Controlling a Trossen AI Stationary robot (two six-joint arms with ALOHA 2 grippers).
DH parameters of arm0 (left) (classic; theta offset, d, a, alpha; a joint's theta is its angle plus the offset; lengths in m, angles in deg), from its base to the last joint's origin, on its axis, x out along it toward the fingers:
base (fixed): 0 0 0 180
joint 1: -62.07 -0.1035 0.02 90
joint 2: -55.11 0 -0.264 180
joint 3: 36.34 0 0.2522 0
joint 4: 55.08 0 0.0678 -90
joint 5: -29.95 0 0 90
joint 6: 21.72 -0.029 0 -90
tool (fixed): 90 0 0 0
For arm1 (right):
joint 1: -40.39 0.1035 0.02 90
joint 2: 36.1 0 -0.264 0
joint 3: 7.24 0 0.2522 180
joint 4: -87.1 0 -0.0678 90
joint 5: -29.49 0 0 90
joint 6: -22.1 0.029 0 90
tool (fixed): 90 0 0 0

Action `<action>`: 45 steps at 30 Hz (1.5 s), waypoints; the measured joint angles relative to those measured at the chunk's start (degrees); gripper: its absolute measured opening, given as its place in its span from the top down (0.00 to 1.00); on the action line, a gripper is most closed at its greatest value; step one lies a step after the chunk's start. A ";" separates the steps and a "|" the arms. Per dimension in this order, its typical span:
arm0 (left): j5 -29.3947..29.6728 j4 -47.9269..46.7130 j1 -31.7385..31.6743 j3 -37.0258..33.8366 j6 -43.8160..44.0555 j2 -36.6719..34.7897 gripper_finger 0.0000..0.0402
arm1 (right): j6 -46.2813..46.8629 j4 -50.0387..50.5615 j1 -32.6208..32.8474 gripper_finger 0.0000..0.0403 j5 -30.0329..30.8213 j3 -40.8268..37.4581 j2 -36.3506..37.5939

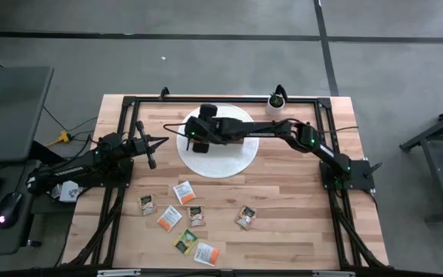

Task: Pick & Place Tea
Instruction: Put the white tea bag into the left section of the wooden organizer

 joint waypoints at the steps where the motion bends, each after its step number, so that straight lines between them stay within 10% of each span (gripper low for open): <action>1: 0.01 0.00 0.01 0.01 0.00 0.00 1.00 | 0.46 0.27 0.19 0.57 -1.34 0.04 0.38; 26: -0.01 0.00 0.00 0.02 -0.01 0.00 1.00 | -8.84 20.39 14.56 0.58 -53.35 0.07 2.59; 45: -0.01 0.00 0.01 0.00 0.00 0.00 1.00 | -21.92 6.44 29.64 0.58 -47.42 -0.50 -0.10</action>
